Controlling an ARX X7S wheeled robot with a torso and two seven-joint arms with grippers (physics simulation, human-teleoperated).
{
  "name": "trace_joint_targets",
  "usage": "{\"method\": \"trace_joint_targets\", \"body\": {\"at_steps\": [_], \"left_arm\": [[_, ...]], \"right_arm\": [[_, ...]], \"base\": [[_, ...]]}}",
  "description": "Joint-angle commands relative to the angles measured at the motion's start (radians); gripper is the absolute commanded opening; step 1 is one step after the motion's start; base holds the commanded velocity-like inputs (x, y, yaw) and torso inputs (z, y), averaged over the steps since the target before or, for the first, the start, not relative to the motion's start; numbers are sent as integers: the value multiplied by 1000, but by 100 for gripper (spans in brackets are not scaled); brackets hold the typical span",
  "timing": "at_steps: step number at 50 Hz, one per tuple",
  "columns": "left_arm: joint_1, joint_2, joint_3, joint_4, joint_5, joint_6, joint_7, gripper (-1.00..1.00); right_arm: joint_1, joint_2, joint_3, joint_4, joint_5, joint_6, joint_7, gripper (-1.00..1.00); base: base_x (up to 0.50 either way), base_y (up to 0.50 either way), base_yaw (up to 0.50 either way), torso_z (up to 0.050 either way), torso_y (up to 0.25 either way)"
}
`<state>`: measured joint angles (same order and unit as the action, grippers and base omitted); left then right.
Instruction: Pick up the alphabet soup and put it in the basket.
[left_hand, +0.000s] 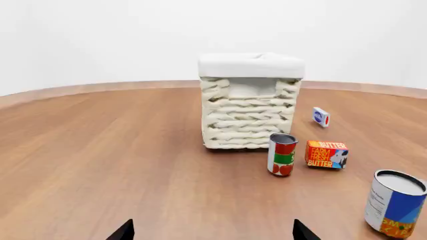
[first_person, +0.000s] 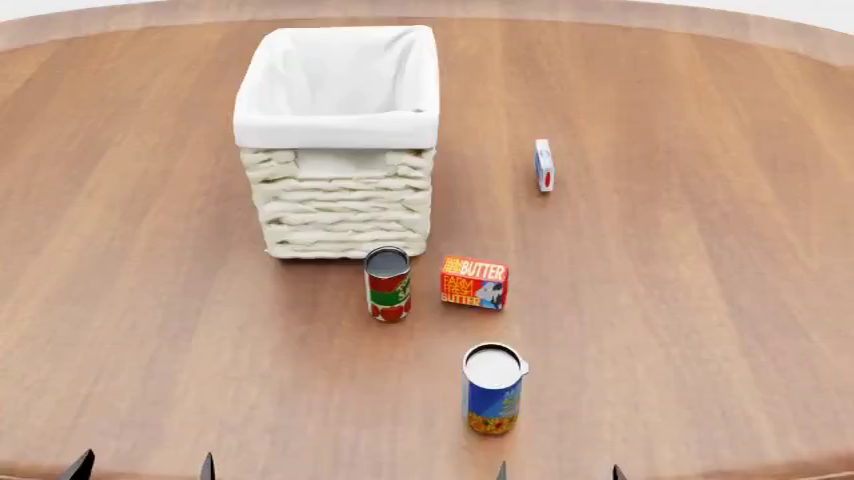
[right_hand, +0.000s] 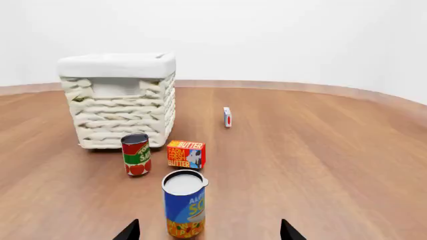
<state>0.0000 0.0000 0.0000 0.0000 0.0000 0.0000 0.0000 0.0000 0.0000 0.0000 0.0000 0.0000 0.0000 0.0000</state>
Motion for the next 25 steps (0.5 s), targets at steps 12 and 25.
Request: {"method": "trace_joint_targets", "body": {"at_steps": [12, 25], "left_arm": [[68, -69, 49, 244, -34, -100, -86, 100], [183, -105, 65, 608, -25, -189, -118, 100]], "right_arm": [[-70, 61, -59, -312, 25, 92, 45, 100], [-128, 96, -59, -595, 43, 169, 77, 100]], "base": [[0, 0, 0, 0, 0], [0, 0, 0, 0, 0]]}}
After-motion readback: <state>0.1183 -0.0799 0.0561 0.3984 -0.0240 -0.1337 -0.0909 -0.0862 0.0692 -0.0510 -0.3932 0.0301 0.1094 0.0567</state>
